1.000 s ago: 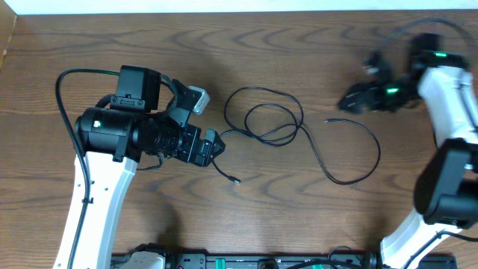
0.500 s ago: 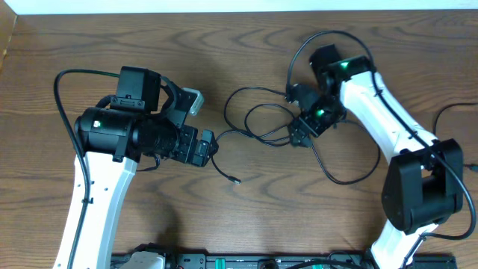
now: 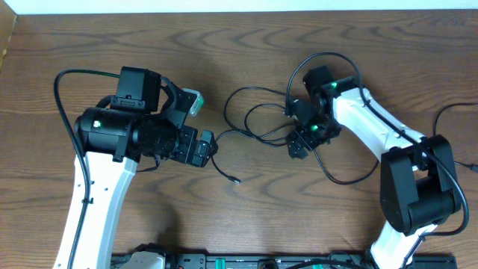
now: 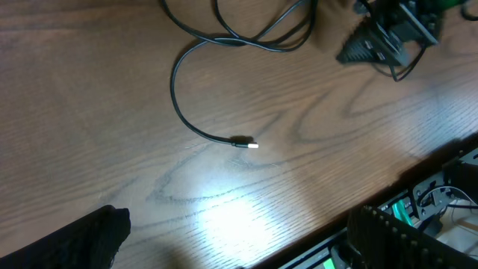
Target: Untangle cables
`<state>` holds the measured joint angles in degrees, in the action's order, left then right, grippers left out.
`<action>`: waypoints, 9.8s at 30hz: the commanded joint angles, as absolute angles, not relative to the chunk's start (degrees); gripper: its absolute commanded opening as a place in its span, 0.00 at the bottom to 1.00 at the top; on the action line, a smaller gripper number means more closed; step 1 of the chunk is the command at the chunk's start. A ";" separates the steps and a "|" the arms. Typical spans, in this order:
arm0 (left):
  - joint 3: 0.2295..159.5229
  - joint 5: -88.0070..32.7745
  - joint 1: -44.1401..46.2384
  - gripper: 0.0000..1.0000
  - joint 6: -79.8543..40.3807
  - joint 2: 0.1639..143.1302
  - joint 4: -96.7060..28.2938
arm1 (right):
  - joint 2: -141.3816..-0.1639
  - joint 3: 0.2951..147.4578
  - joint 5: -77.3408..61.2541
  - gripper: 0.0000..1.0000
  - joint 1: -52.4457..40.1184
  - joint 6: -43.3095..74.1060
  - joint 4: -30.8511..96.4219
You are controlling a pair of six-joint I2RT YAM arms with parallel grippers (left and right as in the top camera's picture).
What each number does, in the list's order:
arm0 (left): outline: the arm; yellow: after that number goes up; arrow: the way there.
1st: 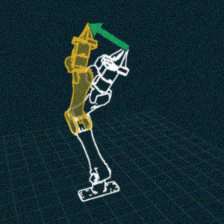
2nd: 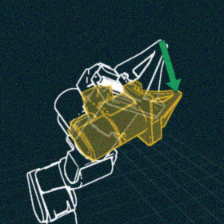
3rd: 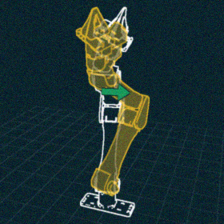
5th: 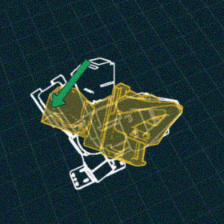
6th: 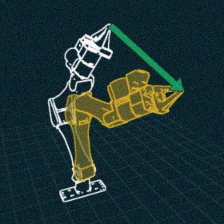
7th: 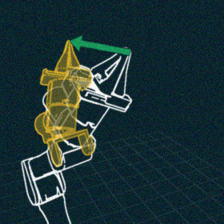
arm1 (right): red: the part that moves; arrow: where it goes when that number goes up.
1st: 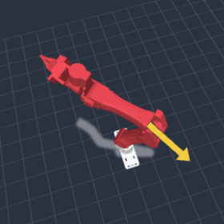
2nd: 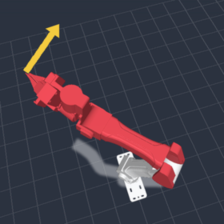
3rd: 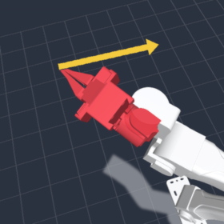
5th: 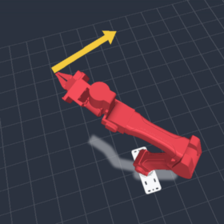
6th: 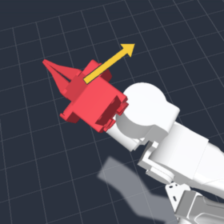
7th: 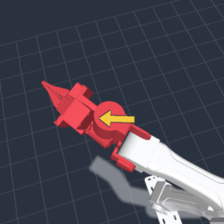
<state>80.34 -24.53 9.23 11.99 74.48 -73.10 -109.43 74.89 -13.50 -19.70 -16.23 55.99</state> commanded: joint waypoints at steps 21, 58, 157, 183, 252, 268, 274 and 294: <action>80.66 -25.26 9.45 0.99 11.75 74.26 -73.23 | -108.01 69.52 -21.15 0.99 -28.56 27.90 34.04; 80.66 -26.55 9.45 0.99 11.73 74.26 -73.73 | -117.47 69.52 -2.50 0.89 -37.23 -19.77 32.62; 80.66 -26.30 9.45 0.98 11.99 74.26 -76.88 | -87.50 78.22 -26.65 0.91 20.56 2.33 44.82; 80.66 -26.87 9.45 0.98 11.68 74.26 -78.54 | -99.92 63.09 3.38 0.01 13.61 9.19 39.40; 80.68 -28.86 9.45 0.98 9.41 74.26 -78.59 | -107.42 68.55 -33.98 0.99 40.93 20.93 38.63; 80.68 -28.88 9.45 0.98 12.03 74.26 -78.15 | -77.14 66.37 7.16 0.99 33.74 31.14 65.91; 80.68 -28.88 9.45 0.98 12.45 74.26 -78.17 | -71.72 60.20 10.44 0.99 35.44 39.18 67.07; 80.68 -28.91 9.45 0.98 12.43 74.26 -78.19 | -69.21 36.60 12.64 0.99 54.94 39.75 42.52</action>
